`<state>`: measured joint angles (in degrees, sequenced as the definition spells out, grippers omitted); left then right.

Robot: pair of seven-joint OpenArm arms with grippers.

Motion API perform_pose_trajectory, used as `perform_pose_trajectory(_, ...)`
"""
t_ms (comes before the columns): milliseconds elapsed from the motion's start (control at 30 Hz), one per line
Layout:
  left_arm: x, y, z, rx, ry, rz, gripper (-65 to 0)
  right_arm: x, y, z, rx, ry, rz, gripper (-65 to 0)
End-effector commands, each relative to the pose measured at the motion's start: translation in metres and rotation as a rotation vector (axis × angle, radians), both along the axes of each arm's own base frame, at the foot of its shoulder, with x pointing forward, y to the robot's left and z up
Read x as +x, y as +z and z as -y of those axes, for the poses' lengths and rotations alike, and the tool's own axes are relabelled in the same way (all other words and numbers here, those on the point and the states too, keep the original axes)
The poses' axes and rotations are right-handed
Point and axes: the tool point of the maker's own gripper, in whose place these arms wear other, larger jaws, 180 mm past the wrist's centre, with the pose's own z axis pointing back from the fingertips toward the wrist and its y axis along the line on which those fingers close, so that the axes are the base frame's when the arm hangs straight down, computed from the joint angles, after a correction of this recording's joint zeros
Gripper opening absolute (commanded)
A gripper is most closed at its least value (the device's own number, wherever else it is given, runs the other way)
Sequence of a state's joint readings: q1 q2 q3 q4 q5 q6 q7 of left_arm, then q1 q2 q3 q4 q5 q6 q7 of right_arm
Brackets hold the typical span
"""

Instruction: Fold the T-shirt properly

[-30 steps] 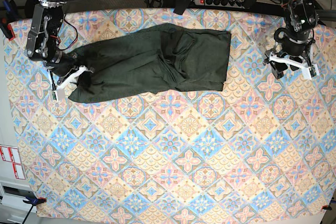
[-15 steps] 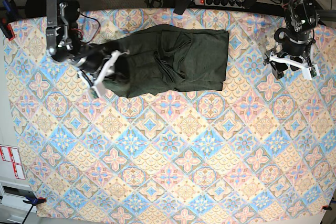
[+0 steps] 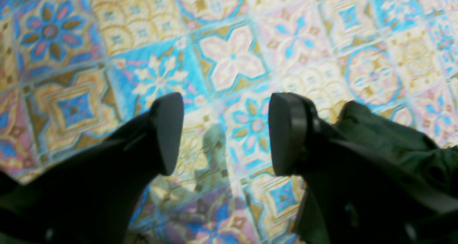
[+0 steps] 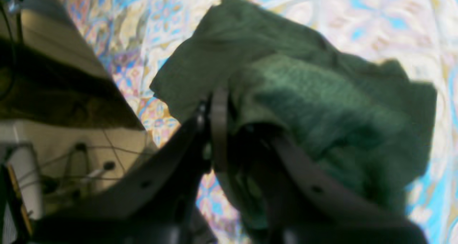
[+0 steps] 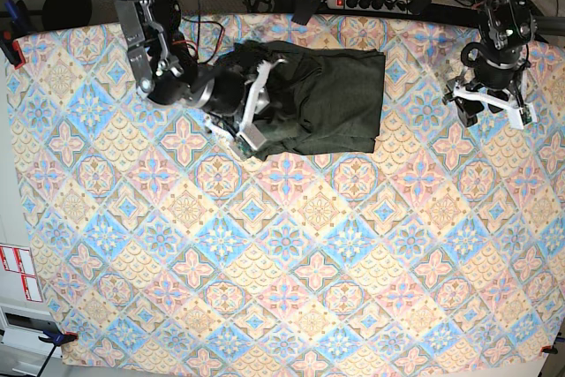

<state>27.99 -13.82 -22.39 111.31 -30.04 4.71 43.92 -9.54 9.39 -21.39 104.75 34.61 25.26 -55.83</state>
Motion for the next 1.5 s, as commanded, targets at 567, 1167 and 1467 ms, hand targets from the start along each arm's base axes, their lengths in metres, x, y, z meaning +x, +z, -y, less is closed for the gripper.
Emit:
perform_pose_trajectory(567, -0.004, 0.017, -0.028, 0.06, 0.054, 0.035, -27.5, 0.018, 0.021, -0.071, -0.044, 0.336, 0.137, -65.0)
perform_pose_trajectory(1167, -0.005, 0.015, -0.026, 0.053, 0.049, 0.028, -27.5, 0.047, 0.008, -0.103, -0.141, 0.392, 0.164, -65.0)
perform_pose_trajectory(1467, -0.005, 0.014, -0.024, 0.048, 0.049, 0.029, -27.5, 0.049, -0.022, -0.123, -0.266, 0.401, 0.16, -65.0)
